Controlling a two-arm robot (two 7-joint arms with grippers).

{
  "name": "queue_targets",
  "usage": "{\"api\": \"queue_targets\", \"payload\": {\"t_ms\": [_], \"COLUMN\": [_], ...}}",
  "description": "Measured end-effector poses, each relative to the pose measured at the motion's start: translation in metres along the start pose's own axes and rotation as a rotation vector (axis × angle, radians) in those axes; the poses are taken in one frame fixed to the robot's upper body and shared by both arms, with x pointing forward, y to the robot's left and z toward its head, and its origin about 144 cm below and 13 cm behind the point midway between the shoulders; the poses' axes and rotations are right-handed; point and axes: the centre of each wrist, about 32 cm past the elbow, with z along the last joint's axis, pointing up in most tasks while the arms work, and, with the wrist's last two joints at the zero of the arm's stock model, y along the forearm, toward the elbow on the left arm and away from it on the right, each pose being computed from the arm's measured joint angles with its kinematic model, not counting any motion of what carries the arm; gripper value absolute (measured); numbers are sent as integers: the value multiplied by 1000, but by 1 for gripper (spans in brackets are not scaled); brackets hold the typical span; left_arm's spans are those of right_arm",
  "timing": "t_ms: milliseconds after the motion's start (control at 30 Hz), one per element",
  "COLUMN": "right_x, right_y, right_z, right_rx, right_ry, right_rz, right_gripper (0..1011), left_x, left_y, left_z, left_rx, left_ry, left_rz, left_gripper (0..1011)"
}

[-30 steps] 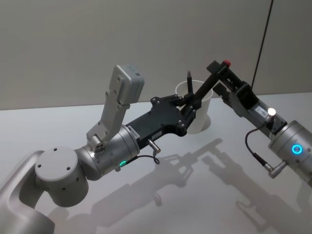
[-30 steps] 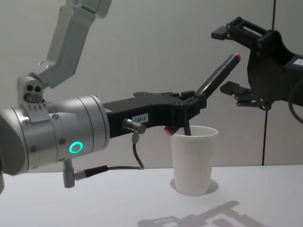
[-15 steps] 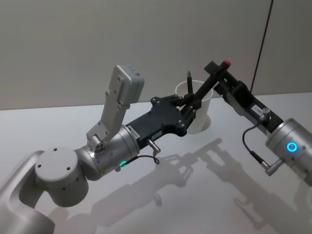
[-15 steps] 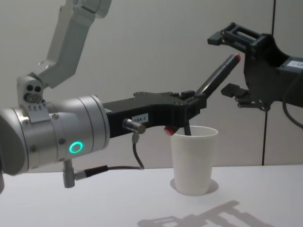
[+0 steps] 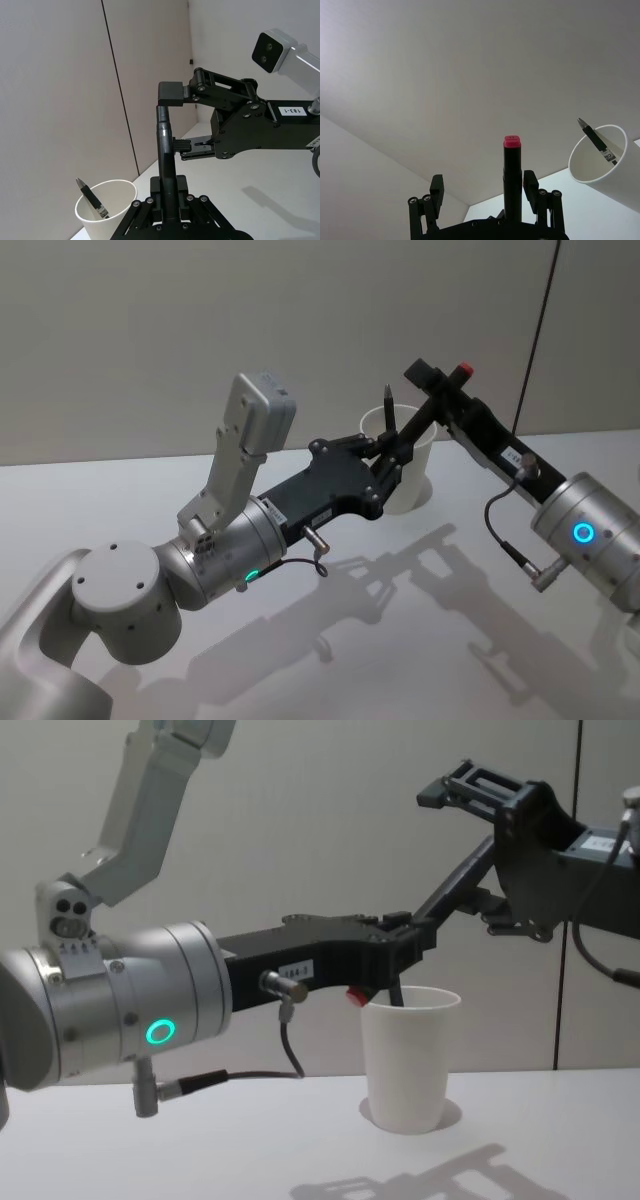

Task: Place the pen into the pen holder.

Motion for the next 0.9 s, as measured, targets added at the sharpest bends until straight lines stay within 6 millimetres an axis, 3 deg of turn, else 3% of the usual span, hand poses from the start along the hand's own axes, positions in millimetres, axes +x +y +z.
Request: {"api": "queue_targets", "payload": {"t_ms": [900], "right_x": [-3], "right_y": [0], "right_z": [-2], "right_rx": [14], "right_ry": [-25], "right_rz": [-65], "right_gripper": [1001], "left_x": [0], "left_y": [0], "left_z": [0], "left_rx": [0], "left_ry": [0], "left_rz": [0], "left_gripper": [180]}}
